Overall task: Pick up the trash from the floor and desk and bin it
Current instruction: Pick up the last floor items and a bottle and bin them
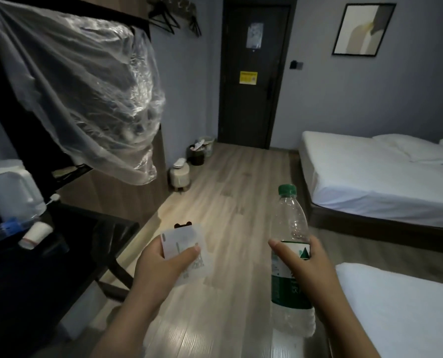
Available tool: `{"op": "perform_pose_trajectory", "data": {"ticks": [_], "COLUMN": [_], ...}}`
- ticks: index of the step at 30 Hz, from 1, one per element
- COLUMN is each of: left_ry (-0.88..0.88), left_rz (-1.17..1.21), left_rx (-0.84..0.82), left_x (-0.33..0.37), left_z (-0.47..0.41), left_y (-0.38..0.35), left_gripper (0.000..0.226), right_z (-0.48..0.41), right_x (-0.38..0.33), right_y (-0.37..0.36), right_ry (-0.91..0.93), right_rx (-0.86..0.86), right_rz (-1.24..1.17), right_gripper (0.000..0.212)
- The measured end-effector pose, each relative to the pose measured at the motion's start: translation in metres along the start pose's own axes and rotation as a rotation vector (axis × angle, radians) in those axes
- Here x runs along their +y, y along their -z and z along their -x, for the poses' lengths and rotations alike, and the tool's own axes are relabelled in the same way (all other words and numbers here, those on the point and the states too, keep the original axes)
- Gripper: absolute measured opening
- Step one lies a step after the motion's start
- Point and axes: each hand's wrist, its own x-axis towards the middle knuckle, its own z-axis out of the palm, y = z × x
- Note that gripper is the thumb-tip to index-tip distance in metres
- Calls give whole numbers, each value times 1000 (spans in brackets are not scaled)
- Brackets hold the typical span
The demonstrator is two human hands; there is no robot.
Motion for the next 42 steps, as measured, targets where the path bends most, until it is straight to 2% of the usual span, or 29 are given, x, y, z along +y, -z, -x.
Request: {"op": "perform_pose_trajectory", "data": {"ticks": [4,8,13,18,26,31,35,39,42], "left_ry": [-18,-25,-10,-7,13,17,-6,-24,-19], "left_rz": [-10,4,35,78,40,17,-1,-16,-23], "left_rx": [-30,-87,-123,-117,-135,-122,-102,-96,-83], "left_x": [1,-1,2,15,27,33,46,64,68], "left_z": [-48,-104,-201,-307,-431,-516,-585,-647,-689], "left_y": [-35,-63,-87,-106,-166,-217,-266,-311,-338], "left_gripper": [21,22,42,25,26,43,27,35,26], "right_z": [-50,-106,-196,-292,-424,-529,-620,-706,-763], "right_x": [11,17,14,-9,-12,-1,-6,-16,-17], "right_y": [14,12,-10,-42,-59,-58,-49,-41,-45], "right_ry": [-33,-43,-34,-17,-44,-31,-35,-26,-33], "right_rx": [34,50,105,87,105,110,69,32,9], "right_rz": [0,-6,47,71,71,73,36,37,52], "right_gripper": [42,32,40,38,33,30,31,32,32]}}
